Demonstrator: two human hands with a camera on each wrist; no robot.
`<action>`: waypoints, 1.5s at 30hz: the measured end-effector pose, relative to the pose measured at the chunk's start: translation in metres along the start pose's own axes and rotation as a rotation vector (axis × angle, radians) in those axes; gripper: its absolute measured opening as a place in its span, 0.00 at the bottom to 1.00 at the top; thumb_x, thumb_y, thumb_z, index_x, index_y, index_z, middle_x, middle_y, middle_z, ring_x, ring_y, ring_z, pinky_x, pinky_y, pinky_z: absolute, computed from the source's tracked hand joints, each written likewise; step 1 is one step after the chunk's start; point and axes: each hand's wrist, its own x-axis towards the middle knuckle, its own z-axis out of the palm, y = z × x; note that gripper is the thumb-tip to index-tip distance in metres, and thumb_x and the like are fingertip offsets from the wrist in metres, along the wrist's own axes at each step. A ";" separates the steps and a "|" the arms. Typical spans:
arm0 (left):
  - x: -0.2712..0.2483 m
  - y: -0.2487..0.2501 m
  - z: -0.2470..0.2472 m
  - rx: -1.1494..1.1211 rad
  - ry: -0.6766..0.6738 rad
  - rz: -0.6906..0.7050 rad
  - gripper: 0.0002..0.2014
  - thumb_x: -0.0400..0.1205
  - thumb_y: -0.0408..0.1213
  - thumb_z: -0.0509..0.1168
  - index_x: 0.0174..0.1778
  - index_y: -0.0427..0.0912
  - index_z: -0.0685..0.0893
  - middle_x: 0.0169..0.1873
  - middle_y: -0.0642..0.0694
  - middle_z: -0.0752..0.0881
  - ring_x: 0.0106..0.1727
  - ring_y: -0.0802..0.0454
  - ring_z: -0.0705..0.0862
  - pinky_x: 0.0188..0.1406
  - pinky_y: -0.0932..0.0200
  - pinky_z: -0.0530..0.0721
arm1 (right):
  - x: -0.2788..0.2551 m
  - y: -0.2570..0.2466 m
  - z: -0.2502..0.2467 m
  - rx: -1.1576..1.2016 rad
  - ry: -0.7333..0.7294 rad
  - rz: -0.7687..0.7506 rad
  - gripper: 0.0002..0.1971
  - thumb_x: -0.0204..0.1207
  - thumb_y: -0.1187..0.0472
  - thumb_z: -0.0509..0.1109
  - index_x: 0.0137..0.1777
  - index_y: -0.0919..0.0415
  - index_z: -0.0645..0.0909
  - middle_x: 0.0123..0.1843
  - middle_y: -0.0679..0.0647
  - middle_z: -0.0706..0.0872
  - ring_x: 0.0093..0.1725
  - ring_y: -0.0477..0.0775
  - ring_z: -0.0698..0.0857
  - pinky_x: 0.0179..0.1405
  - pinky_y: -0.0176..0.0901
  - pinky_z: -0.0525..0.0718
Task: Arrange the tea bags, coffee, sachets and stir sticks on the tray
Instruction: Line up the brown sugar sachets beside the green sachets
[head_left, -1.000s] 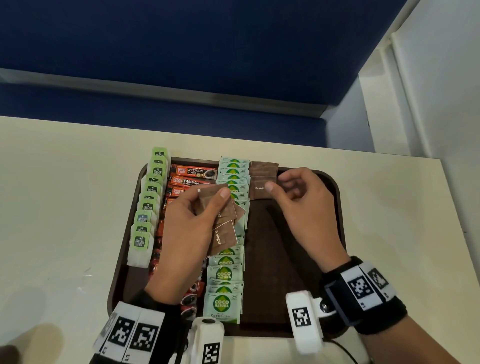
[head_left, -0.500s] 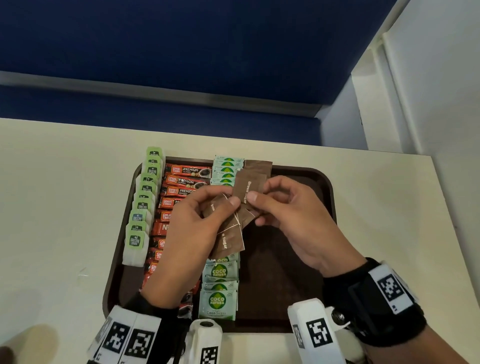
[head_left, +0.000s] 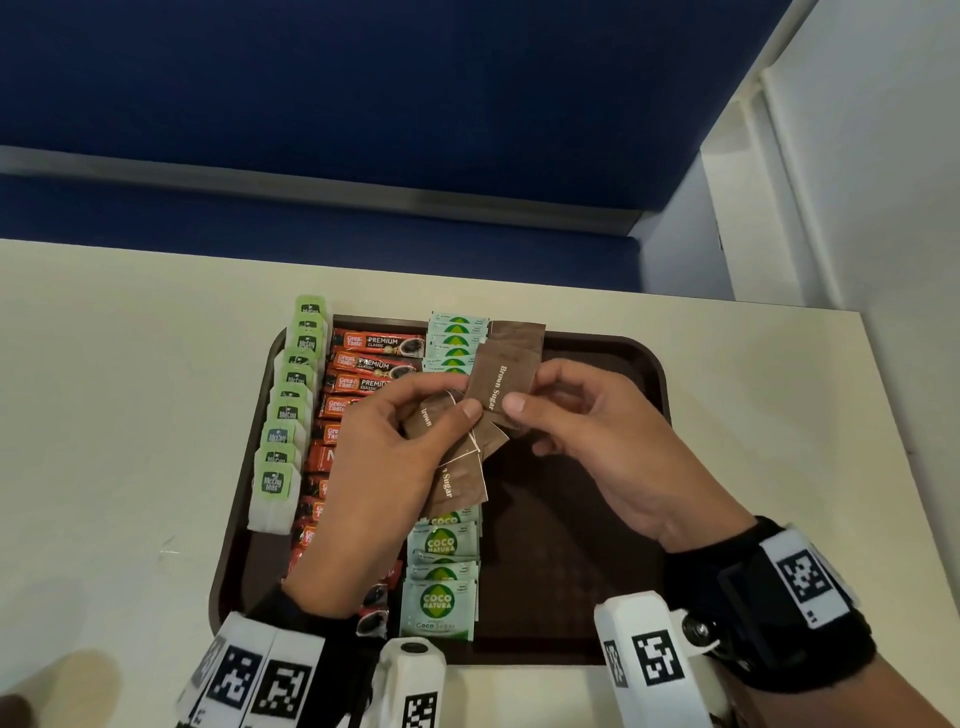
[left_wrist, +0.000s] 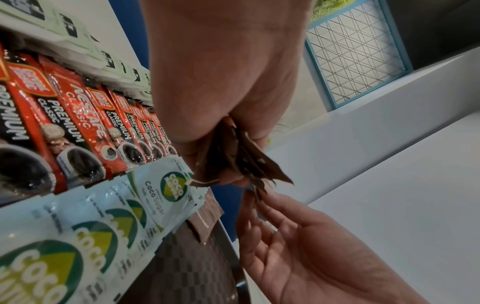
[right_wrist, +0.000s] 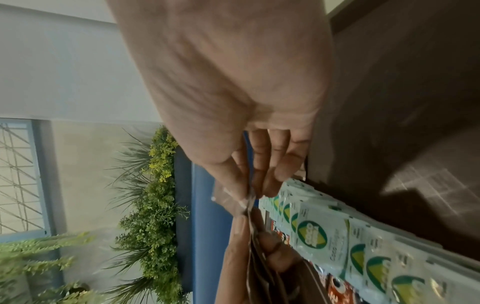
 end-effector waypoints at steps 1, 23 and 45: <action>0.000 0.000 0.000 -0.005 -0.005 -0.013 0.11 0.82 0.31 0.79 0.60 0.45 0.95 0.49 0.46 0.98 0.49 0.46 0.98 0.48 0.54 0.97 | 0.000 0.001 0.001 0.036 0.008 -0.018 0.09 0.83 0.62 0.79 0.61 0.58 0.90 0.54 0.54 0.96 0.53 0.51 0.94 0.48 0.42 0.89; 0.002 -0.008 -0.017 -0.045 0.057 -0.047 0.09 0.82 0.35 0.81 0.56 0.52 0.97 0.53 0.44 0.97 0.54 0.39 0.97 0.55 0.37 0.94 | 0.058 0.049 -0.011 -0.521 0.355 -0.321 0.14 0.78 0.66 0.83 0.57 0.54 0.85 0.46 0.46 0.86 0.42 0.35 0.82 0.44 0.24 0.81; 0.009 -0.002 0.008 0.029 0.096 0.067 0.06 0.86 0.43 0.78 0.58 0.52 0.94 0.53 0.48 0.95 0.57 0.44 0.95 0.63 0.29 0.92 | -0.011 0.015 0.021 0.004 0.087 -0.070 0.22 0.74 0.42 0.83 0.62 0.53 0.85 0.52 0.54 0.93 0.45 0.51 0.91 0.45 0.44 0.89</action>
